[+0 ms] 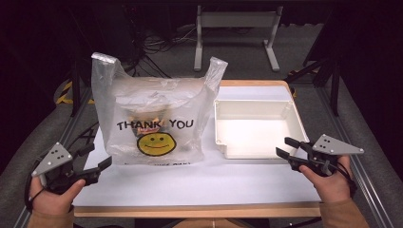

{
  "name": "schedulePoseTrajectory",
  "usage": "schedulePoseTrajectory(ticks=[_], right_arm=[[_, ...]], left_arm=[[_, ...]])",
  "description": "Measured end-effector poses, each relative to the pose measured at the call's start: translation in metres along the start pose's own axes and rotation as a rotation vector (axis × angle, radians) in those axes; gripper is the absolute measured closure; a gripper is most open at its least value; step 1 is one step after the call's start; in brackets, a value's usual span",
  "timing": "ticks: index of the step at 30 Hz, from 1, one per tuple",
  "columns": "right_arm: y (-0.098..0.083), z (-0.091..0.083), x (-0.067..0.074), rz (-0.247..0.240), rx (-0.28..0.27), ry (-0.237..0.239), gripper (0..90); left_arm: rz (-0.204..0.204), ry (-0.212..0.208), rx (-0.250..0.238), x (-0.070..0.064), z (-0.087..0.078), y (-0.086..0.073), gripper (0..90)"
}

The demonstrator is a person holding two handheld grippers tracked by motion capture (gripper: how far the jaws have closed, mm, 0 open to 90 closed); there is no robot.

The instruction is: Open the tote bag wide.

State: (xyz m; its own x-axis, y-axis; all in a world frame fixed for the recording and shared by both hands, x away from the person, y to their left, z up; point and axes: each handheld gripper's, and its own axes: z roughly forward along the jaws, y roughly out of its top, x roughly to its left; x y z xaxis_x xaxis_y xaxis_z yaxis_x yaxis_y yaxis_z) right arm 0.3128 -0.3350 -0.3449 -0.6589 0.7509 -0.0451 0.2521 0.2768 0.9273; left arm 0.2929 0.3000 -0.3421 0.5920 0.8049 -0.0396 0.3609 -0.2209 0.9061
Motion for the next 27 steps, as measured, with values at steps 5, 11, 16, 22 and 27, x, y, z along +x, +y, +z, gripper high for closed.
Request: schedulePoseTrajectory(ticks=[5, 11, 16, 22, 27], right_arm=[[0.022, 0.001, -0.003, 0.027, -0.054, 0.014, 42.4], [0.034, 0.009, 0.004, 0.014, -0.075, 0.044, 41.2], [0.037, 0.01, 0.008, -0.003, -0.077, 0.051, 39.3], [0.036, 0.006, 0.01, 0.004, -0.08, 0.057, 38.4], [0.034, 0.01, 0.014, -0.007, -0.065, 0.058, 38.4]], left_arm=[[-0.019, 0.003, -0.006, 0.001, 0.014, 0.005, 24.7], [-0.02, 0.007, 0.019, -0.007, 0.016, 0.001, 24.0], [0.001, 0.035, -0.007, -0.009, 0.008, 0.008, 18.6], [0.016, 0.041, -0.039, -0.004, -0.001, 0.026, 15.3], [0.017, 0.044, -0.065, 0.006, 0.004, 0.037, 10.2]])
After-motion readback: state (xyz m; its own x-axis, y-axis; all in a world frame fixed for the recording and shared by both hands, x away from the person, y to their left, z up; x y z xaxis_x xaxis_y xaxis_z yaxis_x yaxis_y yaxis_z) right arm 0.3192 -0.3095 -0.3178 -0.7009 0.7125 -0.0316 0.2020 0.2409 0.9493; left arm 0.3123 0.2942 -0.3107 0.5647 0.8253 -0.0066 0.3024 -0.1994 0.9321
